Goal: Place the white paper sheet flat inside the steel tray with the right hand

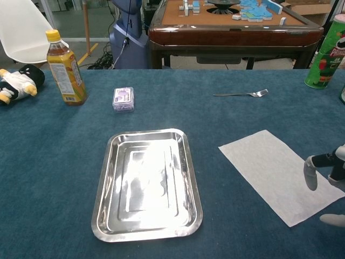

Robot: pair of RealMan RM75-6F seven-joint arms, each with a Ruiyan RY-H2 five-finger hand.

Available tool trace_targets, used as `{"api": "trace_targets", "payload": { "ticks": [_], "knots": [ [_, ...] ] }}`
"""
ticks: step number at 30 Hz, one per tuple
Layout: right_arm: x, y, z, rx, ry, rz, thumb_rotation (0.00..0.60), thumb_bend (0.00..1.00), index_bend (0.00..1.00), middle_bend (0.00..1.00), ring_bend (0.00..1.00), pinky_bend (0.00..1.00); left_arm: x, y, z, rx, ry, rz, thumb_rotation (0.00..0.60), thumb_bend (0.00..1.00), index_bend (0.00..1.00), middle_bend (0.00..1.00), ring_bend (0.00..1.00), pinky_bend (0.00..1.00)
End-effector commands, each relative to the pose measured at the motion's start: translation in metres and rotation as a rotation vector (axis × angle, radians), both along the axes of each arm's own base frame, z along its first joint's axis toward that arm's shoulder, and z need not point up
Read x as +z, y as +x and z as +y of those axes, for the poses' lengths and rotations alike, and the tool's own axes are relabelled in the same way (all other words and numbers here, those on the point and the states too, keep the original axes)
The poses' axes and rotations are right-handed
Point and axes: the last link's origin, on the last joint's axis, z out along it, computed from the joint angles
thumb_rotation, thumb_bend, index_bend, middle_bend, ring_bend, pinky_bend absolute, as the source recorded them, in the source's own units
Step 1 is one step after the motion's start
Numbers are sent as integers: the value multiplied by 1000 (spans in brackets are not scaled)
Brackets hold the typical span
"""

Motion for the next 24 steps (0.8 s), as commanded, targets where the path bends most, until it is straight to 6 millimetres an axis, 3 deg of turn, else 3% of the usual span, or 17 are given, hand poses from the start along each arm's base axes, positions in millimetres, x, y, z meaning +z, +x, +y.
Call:
{"api": "trace_targets", "payload": {
  "ticks": [1, 10, 18, 24],
  "knots": [
    [-3, 0, 0, 0, 5, 5, 600, 0, 533, 1000, 1000, 1000, 0, 0, 0, -1, 0, 0, 600, 278, 346, 379, 382, 546],
    [-10, 2, 0, 2, 11, 13, 600, 0, 529, 1000, 1000, 1000, 1, 0, 0, 1, 3, -1, 600, 279, 346, 379, 382, 546],
    [-15, 3, -1, -4, 22, 22, 600, 0, 384, 1000, 1000, 1000, 3, -1, -2, -1, 8, -4, 600, 278, 346, 379, 383, 547],
    [-19, 4, -2, -8, 28, 23, 600, 0, 367, 1000, 1000, 1000, 4, -1, -2, -1, 10, -7, 600, 278, 346, 379, 382, 546]
  ]
}}
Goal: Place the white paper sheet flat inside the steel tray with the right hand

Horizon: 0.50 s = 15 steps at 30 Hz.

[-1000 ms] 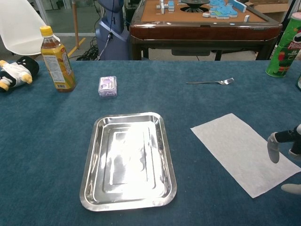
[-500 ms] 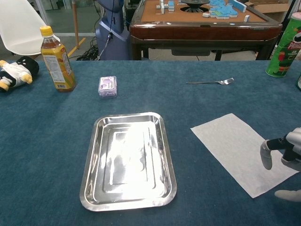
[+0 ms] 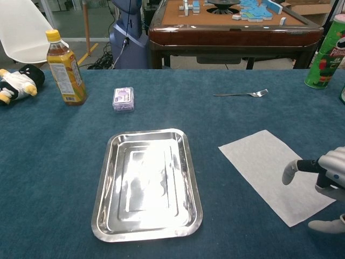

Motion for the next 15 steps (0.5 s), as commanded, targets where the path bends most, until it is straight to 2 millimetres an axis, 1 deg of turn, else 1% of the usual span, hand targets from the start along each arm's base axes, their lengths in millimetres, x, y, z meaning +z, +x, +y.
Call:
{"api": "trace_targets", "payload": {
  "ticks": [1, 15],
  "knots": [
    [-1, 0, 0, -1, 3, 2, 600, 0, 367, 1000, 1000, 1000, 0, 0, 0, 0, 0, 0, 600, 278, 346, 379, 383, 546],
    [-9, -2, -1, -12, 17, 17, 600, 0, 367, 1000, 1000, 1000, 2, -1, -1, 3, 9, 0, 600, 278, 346, 379, 382, 546]
  ]
}}
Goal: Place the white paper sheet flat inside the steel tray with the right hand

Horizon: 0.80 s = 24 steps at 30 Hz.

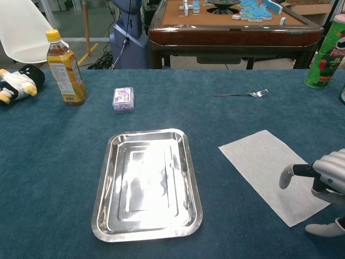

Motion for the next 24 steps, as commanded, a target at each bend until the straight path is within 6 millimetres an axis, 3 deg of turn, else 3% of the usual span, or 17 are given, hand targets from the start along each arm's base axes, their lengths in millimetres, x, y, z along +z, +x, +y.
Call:
{"api": "trace_targets", "payload": {
  "ticks": [1, 24],
  "knots": [
    [-1, 0, 0, -2, 0, 0, 600, 0, 367, 1000, 1000, 1000, 0, 0, 0, 0, 0, 0, 600, 278, 346, 379, 382, 546],
    [-11, 1, -6, -9, -4, -3, 600, 0, 367, 1000, 1000, 1000, 1, -1, -1, 0, 5, -1, 600, 278, 346, 379, 382, 546]
  ]
}}
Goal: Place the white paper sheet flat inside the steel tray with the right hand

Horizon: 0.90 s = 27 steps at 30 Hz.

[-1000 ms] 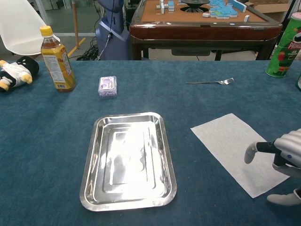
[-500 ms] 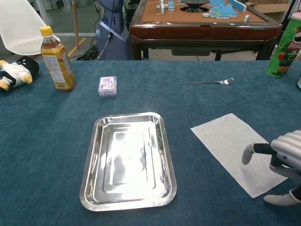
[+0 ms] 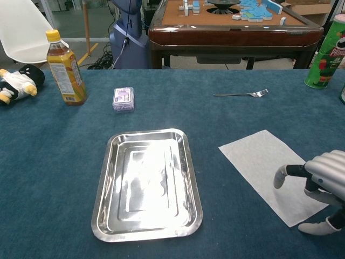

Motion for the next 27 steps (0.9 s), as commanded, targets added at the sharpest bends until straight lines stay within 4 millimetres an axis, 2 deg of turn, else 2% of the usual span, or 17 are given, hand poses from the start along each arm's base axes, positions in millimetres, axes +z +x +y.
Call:
{"api": "trace_targets", "payload": {
  "ticks": [1, 22, 27],
  "knots": [
    [-1, 0, -1, 0, 0, -2, 600, 0, 367, 1000, 1000, 1000, 0, 0, 0, 0, 0, -1, 600, 278, 346, 379, 383, 546],
    [-7, 5, -8, 25, -39, -46, 600, 1, 367, 1000, 1000, 1000, 1, -1, -1, -2, -2, -7, 600, 278, 346, 379, 382, 546],
    [-8, 6, -9, 26, -39, -51, 600, 73, 367, 1000, 1000, 1000, 2, -1, -1, -2, -1, -8, 600, 278, 346, 379, 383, 546]
  ]
}}
